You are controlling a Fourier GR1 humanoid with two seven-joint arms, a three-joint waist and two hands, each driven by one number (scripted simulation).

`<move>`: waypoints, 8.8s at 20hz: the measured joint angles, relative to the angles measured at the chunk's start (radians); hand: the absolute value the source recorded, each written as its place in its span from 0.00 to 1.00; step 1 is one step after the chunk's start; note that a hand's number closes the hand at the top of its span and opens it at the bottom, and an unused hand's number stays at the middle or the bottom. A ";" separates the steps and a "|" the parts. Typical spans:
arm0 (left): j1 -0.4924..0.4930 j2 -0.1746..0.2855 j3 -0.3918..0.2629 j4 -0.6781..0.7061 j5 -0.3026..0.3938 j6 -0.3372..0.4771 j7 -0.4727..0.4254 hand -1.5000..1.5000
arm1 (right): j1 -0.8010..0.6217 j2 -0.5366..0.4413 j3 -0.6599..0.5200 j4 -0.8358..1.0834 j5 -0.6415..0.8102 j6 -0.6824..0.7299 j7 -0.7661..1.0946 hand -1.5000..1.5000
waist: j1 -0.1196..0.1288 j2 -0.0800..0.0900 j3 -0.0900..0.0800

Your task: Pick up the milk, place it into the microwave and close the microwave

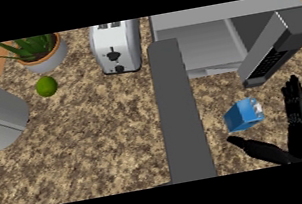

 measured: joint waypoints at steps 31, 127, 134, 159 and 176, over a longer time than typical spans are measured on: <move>0.078 -0.058 0.184 0.014 0.195 -0.198 0.065 0.00 | -0.396 -0.068 -0.325 1.149 -0.225 0.182 -0.771 1.00 | 0.005 0.002 0.000; -0.282 0.058 0.191 0.206 0.144 -0.249 0.181 0.00 | -1.264 -0.454 -0.321 1.687 -0.065 0.008 -0.537 1.00 | 0.188 0.110 0.012; -0.300 0.067 0.186 0.218 0.122 -0.253 0.184 0.00 | -1.302 -0.408 -0.334 1.677 -0.080 0.059 -0.544 0.00 | 0.200 0.104 0.011; -0.312 0.030 0.124 0.294 0.028 -0.301 0.177 0.00 | -1.435 -0.239 -0.287 1.693 -0.012 -0.104 -0.413 0.00 | 0.157 0.086 0.006; -0.246 -0.111 -0.012 0.326 -0.104 -0.443 0.110 0.00 | -1.294 -0.262 -0.354 1.664 -0.080 0.150 -0.548 0.00 | 0.065 0.036 0.003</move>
